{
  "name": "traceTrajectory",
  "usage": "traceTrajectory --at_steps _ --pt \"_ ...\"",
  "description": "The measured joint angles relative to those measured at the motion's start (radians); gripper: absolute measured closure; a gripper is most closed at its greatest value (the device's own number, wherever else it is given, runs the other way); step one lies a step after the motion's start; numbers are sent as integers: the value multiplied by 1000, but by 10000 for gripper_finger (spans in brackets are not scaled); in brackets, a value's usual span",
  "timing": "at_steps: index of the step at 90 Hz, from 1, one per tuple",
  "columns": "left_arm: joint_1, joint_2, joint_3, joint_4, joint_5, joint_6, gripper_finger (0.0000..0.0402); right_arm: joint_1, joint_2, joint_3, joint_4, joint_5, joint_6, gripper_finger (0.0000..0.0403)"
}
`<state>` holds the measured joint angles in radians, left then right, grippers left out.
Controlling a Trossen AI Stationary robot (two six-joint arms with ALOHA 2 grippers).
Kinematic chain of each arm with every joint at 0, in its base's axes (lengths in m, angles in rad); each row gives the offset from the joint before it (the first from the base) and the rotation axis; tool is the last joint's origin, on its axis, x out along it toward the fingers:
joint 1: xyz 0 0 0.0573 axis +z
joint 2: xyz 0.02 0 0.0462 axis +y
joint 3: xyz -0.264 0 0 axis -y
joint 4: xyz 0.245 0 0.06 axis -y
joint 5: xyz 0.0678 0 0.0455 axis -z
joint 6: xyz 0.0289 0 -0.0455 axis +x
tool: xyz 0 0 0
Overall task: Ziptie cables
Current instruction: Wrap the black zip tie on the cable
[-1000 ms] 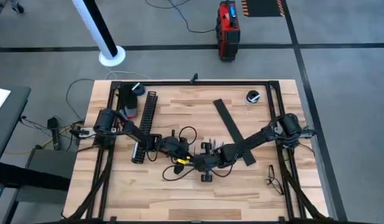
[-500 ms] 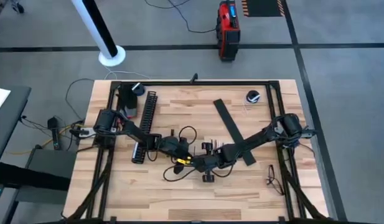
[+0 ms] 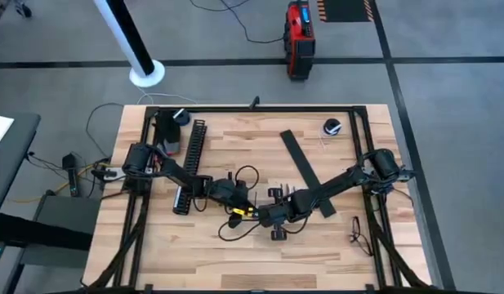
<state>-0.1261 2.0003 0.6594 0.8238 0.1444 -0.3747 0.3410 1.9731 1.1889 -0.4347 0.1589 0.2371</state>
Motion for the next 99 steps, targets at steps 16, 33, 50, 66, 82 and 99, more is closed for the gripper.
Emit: traceTrajectory --at_steps 16,33,50,66,82,99 --pt "0 0 0 0 0 -3 401 0 -7 -2 -2 -4 -12 399" --pt "0 0 0 2 0 -6 401 -1 -8 -3 -7 -20 -32 395" --pt "0 0 0 6 1 -8 401 -7 -8 -3 2 -29 -23 368" --pt "-1 -3 0 7 11 1 379 -11 -9 -3 10 -37 -18 334" --pt "0 -3 -1 67 18 -1 323 -10 -9 -4 18 -40 -25 307" --pt "6 0 -2 131 36 -45 276 -9 -9 -4 20 -40 -30 285"
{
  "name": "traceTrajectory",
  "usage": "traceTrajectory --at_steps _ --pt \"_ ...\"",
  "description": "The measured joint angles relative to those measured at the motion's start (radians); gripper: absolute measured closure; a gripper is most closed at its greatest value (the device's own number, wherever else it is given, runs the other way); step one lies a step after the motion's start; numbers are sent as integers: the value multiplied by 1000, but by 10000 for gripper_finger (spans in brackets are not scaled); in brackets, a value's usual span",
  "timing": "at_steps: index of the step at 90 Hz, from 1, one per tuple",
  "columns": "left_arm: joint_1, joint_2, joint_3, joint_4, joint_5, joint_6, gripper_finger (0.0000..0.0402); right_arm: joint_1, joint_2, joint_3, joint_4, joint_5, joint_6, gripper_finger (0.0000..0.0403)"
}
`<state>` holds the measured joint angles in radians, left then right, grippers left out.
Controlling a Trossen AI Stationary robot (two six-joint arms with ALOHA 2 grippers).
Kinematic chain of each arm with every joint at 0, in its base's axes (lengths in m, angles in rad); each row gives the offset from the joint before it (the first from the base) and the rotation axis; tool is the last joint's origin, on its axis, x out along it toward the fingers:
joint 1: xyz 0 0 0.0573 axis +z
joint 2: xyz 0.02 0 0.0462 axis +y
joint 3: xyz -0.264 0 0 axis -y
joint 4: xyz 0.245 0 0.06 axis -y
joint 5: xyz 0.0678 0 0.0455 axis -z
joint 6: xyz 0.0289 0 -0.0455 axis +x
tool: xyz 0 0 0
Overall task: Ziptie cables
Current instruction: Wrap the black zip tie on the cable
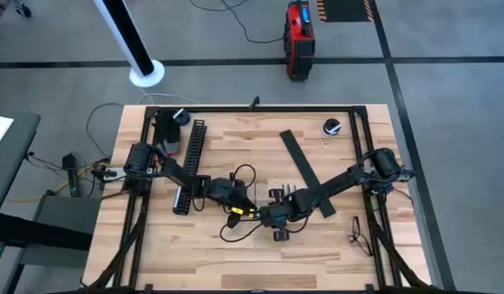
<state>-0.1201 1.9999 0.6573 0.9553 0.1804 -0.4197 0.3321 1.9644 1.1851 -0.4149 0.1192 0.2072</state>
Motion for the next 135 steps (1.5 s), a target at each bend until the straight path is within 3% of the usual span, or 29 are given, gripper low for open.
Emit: traceTrajectory --at_steps 23,44,71,91,103,124,135 --pt "66 -1 0 23 2 -52 279 0 0 0 1 3 -2 273" --pt "153 -2 0 51 133 -88 391 0 0 0 2 7 -3 274" --pt "200 -2 1 135 269 -103 400 0 3 23 -8 7 19 274" --pt "200 -3 2 153 283 -103 401 7 5 60 0 8 52 272" --pt "189 -4 2 143 271 -76 401 -2 5 60 2 8 80 246" --pt "186 -4 2 72 266 -39 401 -16 3 61 5 7 135 166" --pt "186 -4 2 84 267 -38 401 -18 3 61 20 14 153 150"
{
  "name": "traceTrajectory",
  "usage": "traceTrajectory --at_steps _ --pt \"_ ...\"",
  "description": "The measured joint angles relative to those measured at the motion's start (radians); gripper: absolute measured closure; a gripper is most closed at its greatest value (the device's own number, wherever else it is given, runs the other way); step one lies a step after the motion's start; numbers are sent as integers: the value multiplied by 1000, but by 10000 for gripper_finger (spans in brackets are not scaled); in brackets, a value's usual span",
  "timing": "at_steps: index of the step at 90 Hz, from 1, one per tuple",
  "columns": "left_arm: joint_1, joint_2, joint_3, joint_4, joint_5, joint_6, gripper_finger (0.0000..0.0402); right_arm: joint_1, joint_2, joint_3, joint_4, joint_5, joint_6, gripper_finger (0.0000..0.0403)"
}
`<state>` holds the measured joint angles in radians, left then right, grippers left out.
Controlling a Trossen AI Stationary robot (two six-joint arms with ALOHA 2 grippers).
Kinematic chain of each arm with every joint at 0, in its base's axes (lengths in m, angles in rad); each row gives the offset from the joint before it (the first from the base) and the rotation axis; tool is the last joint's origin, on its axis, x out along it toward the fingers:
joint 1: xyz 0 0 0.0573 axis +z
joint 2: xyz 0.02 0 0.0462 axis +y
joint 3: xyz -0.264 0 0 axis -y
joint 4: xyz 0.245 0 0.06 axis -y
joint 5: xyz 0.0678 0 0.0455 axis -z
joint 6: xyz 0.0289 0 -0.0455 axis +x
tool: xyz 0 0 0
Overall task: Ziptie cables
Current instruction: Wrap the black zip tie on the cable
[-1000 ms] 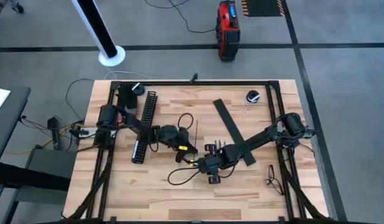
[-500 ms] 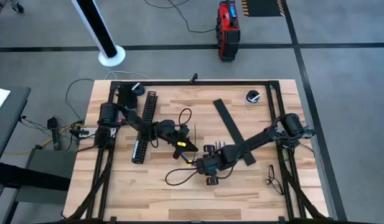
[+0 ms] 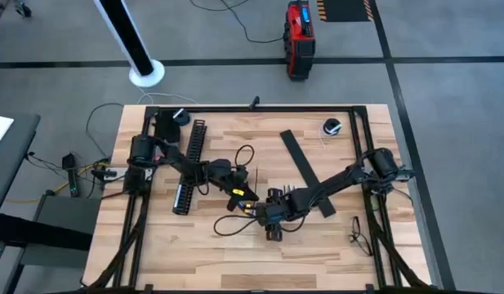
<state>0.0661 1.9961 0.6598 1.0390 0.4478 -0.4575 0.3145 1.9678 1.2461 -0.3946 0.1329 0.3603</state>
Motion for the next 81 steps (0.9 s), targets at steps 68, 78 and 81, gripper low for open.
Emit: traceTrajectory --at_steps 68,78,81 --pt "72 -1 0 106 108 -10 401 135 -113 -144 216 581 513 210" --pt "80 -1 1 133 125 -22 401 134 -114 -217 378 678 566 250" --pt "82 -1 1 146 127 -24 401 130 -113 -236 416 697 576 263"
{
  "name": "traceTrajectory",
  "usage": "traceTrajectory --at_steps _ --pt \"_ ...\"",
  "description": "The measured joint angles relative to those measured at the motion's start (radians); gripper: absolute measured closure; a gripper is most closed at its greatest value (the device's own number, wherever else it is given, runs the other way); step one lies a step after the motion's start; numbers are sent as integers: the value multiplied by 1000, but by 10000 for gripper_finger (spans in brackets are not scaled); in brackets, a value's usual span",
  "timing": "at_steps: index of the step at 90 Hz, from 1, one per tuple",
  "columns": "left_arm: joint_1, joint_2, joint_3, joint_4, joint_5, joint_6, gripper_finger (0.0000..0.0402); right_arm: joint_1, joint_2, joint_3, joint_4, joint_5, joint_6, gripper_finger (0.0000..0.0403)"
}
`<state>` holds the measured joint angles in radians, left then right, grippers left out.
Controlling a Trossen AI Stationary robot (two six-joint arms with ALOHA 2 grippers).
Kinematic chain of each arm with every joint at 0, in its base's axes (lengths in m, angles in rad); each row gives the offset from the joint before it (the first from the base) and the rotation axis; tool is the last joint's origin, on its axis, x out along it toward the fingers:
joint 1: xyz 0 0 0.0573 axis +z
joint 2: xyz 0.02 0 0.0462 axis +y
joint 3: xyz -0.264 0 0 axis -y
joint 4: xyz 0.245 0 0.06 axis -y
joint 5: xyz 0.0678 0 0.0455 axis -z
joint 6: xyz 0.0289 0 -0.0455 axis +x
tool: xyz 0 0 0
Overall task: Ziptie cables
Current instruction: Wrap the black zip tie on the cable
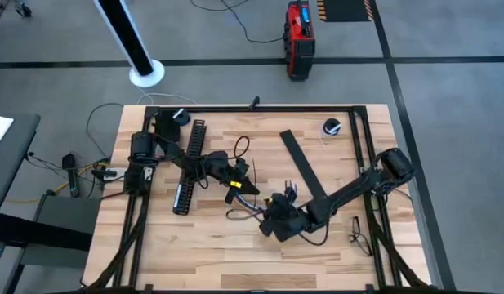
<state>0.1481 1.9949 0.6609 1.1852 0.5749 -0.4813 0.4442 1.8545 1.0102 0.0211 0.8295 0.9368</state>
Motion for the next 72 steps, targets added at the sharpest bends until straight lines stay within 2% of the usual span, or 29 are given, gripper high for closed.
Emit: traceTrajectory --at_steps 13,28,36,53,72 --pt "15 0 0 42 35 -23 401 -46 0 -54 158 -71 -3 297" --pt "34 0 0 47 47 -34 401 -87 -1 -62 245 -101 -81 304" --pt "42 0 3 47 51 -40 401 -105 0 -62 240 -149 -94 305" --pt "43 0 36 47 78 -48 401 -137 0 -62 215 -150 -106 310" --pt "43 0 71 45 99 -59 401 -151 0 -62 150 -137 -98 347"
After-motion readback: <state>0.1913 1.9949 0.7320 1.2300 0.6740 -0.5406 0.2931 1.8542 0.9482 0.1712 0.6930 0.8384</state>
